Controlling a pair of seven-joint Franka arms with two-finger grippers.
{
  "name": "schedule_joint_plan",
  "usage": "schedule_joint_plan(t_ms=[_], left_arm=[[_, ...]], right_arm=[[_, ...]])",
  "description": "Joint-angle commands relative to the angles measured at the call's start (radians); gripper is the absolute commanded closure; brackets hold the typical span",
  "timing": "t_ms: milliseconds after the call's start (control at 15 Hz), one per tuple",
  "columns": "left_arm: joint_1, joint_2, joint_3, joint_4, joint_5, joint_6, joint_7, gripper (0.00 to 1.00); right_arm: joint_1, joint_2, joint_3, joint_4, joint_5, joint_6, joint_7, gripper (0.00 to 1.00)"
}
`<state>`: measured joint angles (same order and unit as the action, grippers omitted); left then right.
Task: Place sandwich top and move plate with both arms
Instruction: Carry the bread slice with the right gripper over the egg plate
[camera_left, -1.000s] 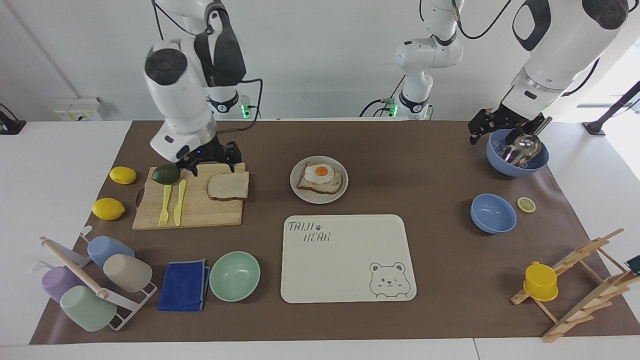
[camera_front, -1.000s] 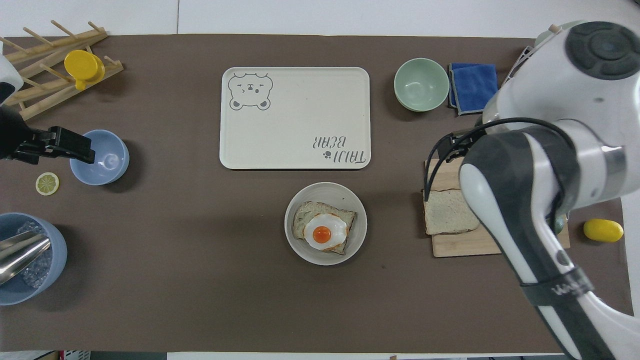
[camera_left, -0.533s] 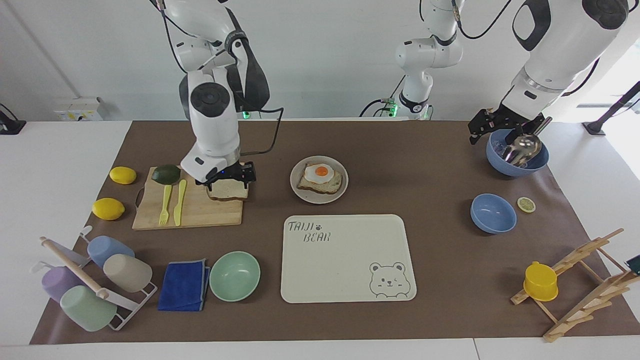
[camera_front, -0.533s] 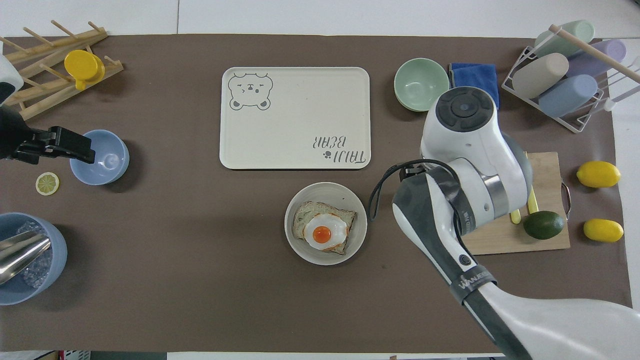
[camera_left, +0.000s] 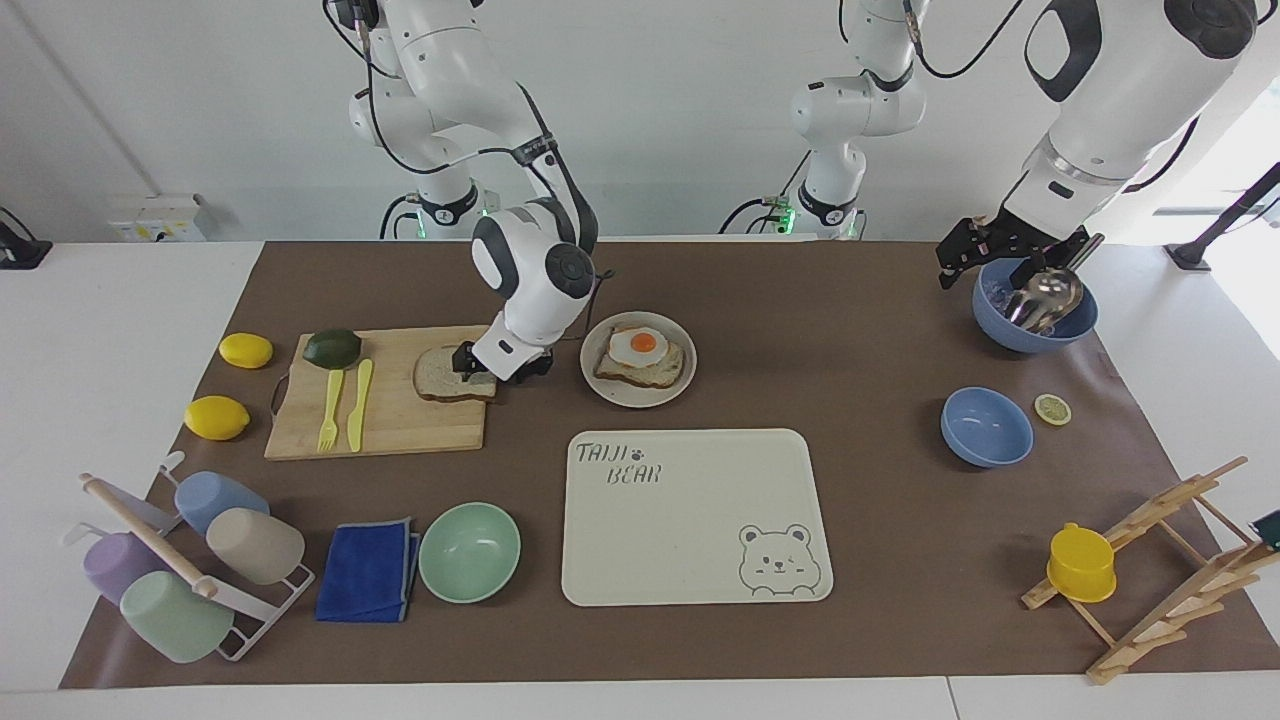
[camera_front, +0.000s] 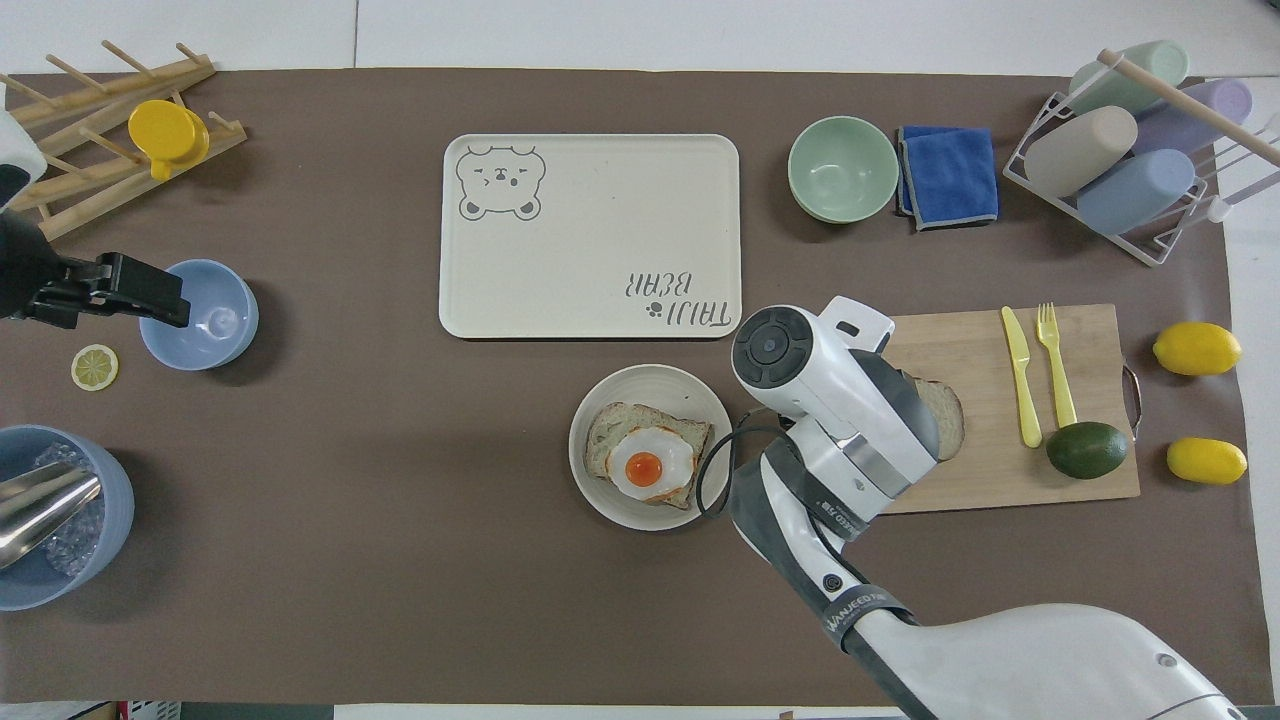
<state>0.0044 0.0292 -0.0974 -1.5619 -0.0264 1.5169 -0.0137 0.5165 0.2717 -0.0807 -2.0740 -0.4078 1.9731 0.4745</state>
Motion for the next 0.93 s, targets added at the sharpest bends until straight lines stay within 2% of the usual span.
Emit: schedule_joint_plan(t_ms=[0, 133, 200, 333, 400, 600, 867], left_arm=[[0.011, -0.014, -0.010, -0.010, 0.014, 0.002, 0.011, 0.00], [0.011, -0.014, -0.010, -0.010, 0.016, 0.002, 0.011, 0.00], [0.011, -0.014, -0.010, -0.010, 0.016, 0.002, 0.011, 0.00], [0.011, -0.014, -0.010, -0.010, 0.016, 0.002, 0.011, 0.00], [0.011, -0.014, -0.010, -0.010, 0.014, 0.002, 0.011, 0.00], [0.011, -0.014, -0.010, -0.010, 0.014, 0.002, 0.011, 0.00], [0.011, -0.014, -0.010, -0.010, 0.016, 0.002, 0.011, 0.00]], right_arm=[[-0.009, -0.028, 0.004, -0.034, -0.039, 0.009, 0.004, 0.19], [-0.006, -0.029, 0.004, -0.034, -0.039, -0.008, 0.001, 0.36], [-0.003, -0.029, 0.004, -0.032, -0.042, -0.017, -0.002, 0.57], [-0.003, -0.028, 0.004, -0.025, -0.048, -0.025, -0.007, 0.93], [-0.001, -0.026, 0.006, -0.018, -0.048, -0.025, -0.007, 1.00], [0.019, -0.017, 0.013, 0.073, -0.040, -0.088, -0.013, 1.00], [0.153, 0.038, 0.053, 0.311, 0.029, -0.239, -0.016, 1.00]])
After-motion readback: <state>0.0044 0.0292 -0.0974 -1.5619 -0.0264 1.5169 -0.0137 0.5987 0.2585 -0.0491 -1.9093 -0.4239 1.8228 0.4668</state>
